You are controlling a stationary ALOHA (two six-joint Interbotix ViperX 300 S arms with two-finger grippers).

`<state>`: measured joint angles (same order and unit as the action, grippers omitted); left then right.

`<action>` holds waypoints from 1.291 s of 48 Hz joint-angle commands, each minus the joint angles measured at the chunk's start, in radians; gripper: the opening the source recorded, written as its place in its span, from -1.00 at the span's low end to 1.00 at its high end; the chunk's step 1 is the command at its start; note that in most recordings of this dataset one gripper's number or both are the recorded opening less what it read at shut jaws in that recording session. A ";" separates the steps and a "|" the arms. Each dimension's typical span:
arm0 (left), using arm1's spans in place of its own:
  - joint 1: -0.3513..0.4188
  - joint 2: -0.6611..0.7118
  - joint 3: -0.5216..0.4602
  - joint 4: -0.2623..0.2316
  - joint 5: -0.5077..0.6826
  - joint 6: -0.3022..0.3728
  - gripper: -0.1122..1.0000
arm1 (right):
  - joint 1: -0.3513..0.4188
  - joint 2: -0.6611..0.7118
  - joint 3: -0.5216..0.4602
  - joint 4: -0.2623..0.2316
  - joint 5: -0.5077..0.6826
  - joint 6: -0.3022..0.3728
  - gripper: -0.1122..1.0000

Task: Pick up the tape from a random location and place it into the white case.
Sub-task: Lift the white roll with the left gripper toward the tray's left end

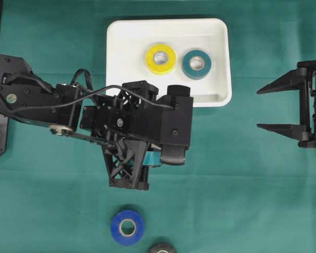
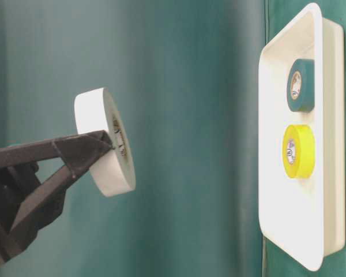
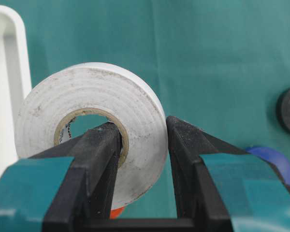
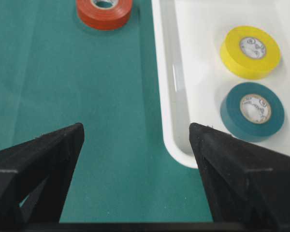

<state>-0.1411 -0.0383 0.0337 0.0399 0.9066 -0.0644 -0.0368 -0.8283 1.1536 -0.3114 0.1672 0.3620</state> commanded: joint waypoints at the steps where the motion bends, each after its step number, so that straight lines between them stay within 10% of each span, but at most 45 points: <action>1: 0.000 -0.032 -0.023 0.003 -0.005 0.002 -0.35 | -0.002 0.002 -0.017 -0.002 -0.005 -0.002 0.76; 62: -0.006 -0.129 0.103 0.003 -0.006 -0.009 -0.35 | -0.002 -0.002 -0.026 -0.002 0.000 0.002 0.76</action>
<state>-0.1457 -0.1120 0.1258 0.0399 0.9112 -0.0721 -0.0368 -0.8299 1.1536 -0.3114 0.1703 0.3605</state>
